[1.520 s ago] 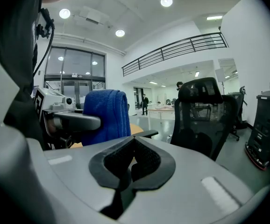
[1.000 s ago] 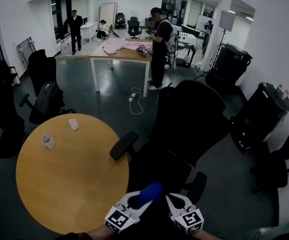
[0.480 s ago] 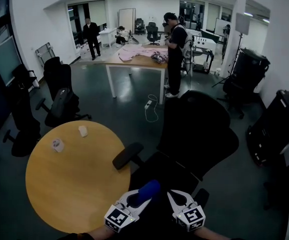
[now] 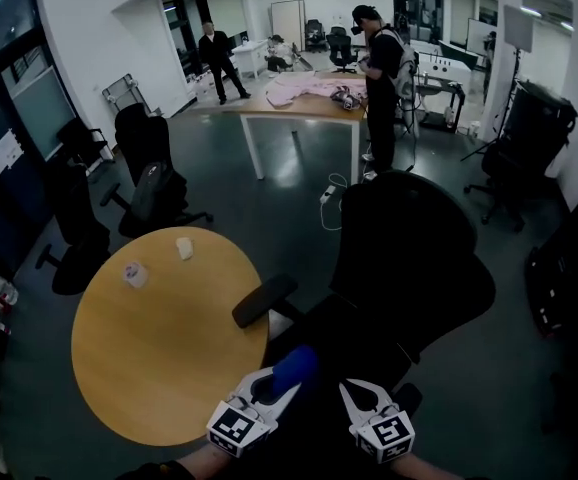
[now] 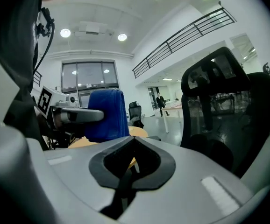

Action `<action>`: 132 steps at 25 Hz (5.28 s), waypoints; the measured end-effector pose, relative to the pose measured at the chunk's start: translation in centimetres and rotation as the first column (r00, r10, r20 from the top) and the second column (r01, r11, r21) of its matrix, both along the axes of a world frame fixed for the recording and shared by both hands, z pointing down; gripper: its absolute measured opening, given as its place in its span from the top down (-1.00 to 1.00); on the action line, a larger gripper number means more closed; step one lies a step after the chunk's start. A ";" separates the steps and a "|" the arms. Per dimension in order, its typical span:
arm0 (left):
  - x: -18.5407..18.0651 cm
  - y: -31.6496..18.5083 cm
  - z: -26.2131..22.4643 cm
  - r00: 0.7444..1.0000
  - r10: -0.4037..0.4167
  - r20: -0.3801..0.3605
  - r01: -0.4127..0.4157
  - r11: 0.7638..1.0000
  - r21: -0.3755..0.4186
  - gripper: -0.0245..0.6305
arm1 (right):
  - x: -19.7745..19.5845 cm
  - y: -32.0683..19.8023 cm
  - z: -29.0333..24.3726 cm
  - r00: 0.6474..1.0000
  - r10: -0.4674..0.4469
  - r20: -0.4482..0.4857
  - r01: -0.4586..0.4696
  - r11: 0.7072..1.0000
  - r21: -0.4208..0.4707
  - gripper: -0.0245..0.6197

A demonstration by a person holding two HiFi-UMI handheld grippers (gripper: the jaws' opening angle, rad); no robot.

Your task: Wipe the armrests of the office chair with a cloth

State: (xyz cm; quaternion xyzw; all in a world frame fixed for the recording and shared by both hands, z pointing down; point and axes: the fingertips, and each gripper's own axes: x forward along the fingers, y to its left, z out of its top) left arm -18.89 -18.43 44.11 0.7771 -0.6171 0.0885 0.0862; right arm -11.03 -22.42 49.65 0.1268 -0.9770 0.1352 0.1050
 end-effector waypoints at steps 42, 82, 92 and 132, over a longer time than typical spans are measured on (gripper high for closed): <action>-28.7 -24.7 20.6 0.630 0.371 0.682 -0.136 0.918 -0.374 0.56 | -1.2 -4.6 5.4 0.870 0.349 -0.350 -0.382 0.924 -0.029 0.91; -32.4 -6.9 25.9 0.659 0.427 0.618 0.017 0.814 -0.581 0.56 | -5.6 -3.5 4.5 0.946 0.145 -0.291 -0.161 0.986 -0.033 0.91; -30.8 -1.2 26.2 0.716 0.391 0.578 0.075 0.780 -0.621 0.56 | -5.1 -3.2 3.3 0.963 0.117 -0.241 -0.127 0.991 -0.028 0.91; -20.4 -17.4 26.5 0.255 0.724 0.641 -0.233 0.689 -0.686 0.56 | 2.2 -4.6 4.6 0.886 0.375 -0.273 -0.412 0.907 -0.090 0.91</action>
